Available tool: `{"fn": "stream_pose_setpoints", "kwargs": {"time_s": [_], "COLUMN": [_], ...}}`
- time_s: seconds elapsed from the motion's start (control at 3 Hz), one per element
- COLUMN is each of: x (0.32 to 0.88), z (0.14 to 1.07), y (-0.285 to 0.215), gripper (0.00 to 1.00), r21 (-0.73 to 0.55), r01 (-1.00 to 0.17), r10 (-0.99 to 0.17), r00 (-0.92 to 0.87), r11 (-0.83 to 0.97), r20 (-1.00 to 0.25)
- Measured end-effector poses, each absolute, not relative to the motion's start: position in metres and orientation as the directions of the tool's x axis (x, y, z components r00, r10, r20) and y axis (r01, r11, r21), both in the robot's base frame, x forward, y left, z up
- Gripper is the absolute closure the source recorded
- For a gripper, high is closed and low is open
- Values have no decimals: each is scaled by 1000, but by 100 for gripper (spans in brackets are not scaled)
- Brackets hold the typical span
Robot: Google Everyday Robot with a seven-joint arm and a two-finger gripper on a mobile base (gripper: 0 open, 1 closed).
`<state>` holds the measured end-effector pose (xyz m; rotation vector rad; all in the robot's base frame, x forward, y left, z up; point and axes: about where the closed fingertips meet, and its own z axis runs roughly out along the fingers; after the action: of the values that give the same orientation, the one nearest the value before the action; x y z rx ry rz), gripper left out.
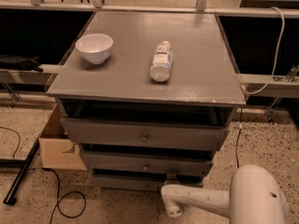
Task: Open bottom drawer
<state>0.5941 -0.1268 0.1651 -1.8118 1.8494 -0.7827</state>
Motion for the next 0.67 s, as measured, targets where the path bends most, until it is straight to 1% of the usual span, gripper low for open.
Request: {"fn": "stream_pose_setpoints", "kwargs": {"time_s": [0.33,0.67], "x": [594,594], "z": [165,165], "y": [-127,-127], "gripper": [4,16], "r21": [-661,-661], "r01": [-751,-751], "r10": [-995,-995], "r00": [-51,-51], "r11": [-15,-15], "r20": [80,80]}}
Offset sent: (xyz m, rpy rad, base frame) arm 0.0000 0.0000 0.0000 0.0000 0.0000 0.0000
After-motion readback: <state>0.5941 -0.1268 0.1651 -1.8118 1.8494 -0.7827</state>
